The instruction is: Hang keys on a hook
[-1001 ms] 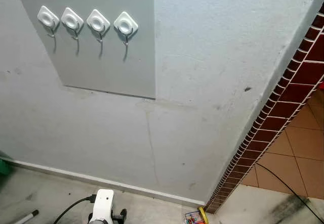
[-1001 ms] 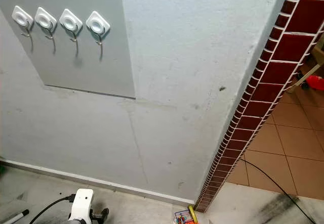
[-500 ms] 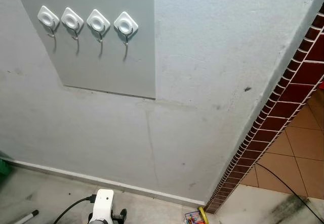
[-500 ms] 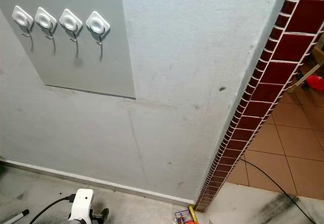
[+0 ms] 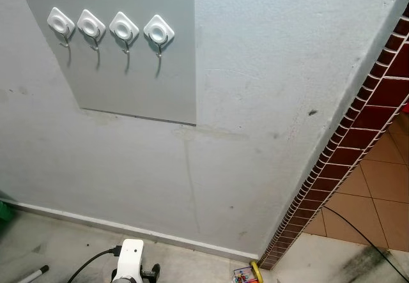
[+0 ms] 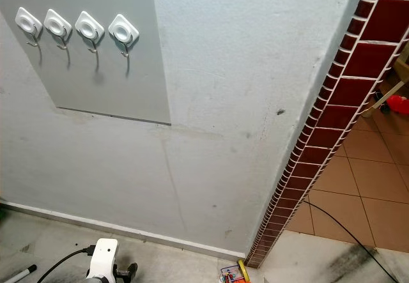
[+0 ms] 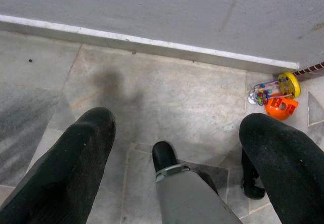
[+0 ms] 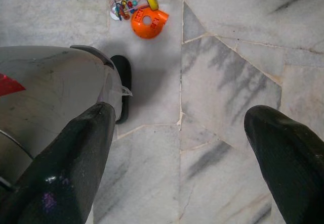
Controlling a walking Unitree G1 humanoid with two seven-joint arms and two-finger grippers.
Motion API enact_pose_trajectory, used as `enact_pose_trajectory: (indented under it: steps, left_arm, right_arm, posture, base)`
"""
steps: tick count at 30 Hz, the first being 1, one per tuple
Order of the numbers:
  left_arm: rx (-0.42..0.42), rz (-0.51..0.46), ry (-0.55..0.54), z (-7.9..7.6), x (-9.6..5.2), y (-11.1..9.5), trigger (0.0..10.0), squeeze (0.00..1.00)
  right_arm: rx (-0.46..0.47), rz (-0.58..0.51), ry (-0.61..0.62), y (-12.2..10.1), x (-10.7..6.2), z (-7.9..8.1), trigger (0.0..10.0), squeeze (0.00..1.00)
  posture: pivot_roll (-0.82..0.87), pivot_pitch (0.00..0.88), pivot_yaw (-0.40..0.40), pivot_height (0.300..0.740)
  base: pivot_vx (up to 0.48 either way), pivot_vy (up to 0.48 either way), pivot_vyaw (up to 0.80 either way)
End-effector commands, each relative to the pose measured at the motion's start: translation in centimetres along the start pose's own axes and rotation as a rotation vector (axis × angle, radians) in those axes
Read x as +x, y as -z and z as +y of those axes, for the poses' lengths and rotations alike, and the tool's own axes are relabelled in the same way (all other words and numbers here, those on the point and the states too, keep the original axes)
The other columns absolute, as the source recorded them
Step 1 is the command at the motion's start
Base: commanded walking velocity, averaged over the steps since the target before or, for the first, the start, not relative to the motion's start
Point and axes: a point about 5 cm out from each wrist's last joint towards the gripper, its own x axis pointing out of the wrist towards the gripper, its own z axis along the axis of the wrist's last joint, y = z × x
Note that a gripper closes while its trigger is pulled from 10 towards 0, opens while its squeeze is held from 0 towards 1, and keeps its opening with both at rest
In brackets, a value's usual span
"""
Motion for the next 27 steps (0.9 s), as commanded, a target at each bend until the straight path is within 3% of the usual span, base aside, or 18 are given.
enact_pose_trajectory:
  steps: [1,18,24,27]
  left_arm:
    - [0.103,0.073,-0.037,1.7,-0.1,0.0,10.0,0.0]
    - [0.112,0.051,-0.032,1.3,0.0,-0.5,10.0,0.0]
    - [0.09,-0.001,-0.013,1.1,0.2,-1.7,10.0,0.0]
    - [0.1,-0.071,-0.036,1.2,0.4,-3.0,10.0,0.0]
  right_arm:
    - [-0.152,-0.183,-0.122,-7.8,0.8,2.8,10.0,0.0]
    - [-0.115,-0.215,-0.123,-8.5,0.8,2.5,10.0,0.0]
    - [-0.082,-0.241,-0.13,-8.8,0.7,2.5,10.0,0.0]
    - [-0.081,-0.285,-0.136,-9.4,0.6,2.5,10.0,0.0]
  posture:
    - [-0.05,0.0,0.025,0.74]
    - [-0.05,0.0,0.018,0.74]
    - [-0.05,0.0,0.021,0.74]
    - [-0.05,0.0,0.021,0.74]
  base:
    - [0.0,0.0,0.0]
    - [0.0,0.0,0.0]
    - [0.0,0.0,0.0]
    - [0.0,0.0,0.0]
